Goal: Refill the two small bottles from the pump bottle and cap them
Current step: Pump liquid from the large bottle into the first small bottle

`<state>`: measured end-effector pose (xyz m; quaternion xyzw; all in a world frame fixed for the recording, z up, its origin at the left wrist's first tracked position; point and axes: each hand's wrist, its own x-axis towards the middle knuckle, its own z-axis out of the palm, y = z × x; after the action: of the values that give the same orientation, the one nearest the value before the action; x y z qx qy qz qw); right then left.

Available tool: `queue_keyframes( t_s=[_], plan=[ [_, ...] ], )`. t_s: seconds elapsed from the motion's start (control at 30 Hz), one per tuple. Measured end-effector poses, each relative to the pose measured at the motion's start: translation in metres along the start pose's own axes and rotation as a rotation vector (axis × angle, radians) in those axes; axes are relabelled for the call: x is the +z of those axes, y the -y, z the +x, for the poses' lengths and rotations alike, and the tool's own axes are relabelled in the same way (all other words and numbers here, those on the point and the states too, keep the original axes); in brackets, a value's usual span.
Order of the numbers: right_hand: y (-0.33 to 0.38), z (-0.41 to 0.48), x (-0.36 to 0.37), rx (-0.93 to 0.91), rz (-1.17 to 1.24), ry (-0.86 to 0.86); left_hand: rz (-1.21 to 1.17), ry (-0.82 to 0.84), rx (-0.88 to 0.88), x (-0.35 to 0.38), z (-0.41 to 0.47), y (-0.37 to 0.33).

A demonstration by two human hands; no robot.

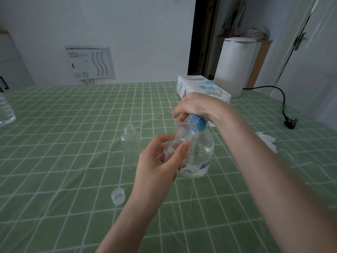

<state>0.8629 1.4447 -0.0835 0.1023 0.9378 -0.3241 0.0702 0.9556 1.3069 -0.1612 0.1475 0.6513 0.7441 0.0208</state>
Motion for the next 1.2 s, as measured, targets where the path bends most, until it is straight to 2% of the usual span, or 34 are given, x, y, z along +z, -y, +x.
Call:
queue_keyframes(
  t_s=[0.4, 0.8, 1.07, 1.2],
  plan=[
    [0.008, -0.003, -0.008, -0.049, -0.051, -0.041, -0.014, 0.027, 0.016, 0.000, 0.001, -0.003],
    [0.001, -0.002, 0.003, -0.031, 0.027, -0.022, -0.011, 0.009, 0.009, 0.001, 0.000, 0.001],
    [0.005, -0.003, -0.006, -0.086, -0.019, -0.164, -0.015, 0.017, 0.017, 0.000, 0.000, -0.001],
    [0.009, -0.001, -0.006, -0.074, -0.012, -0.114, -0.016, 0.012, 0.021, 0.000, 0.001, -0.001]
  ],
)
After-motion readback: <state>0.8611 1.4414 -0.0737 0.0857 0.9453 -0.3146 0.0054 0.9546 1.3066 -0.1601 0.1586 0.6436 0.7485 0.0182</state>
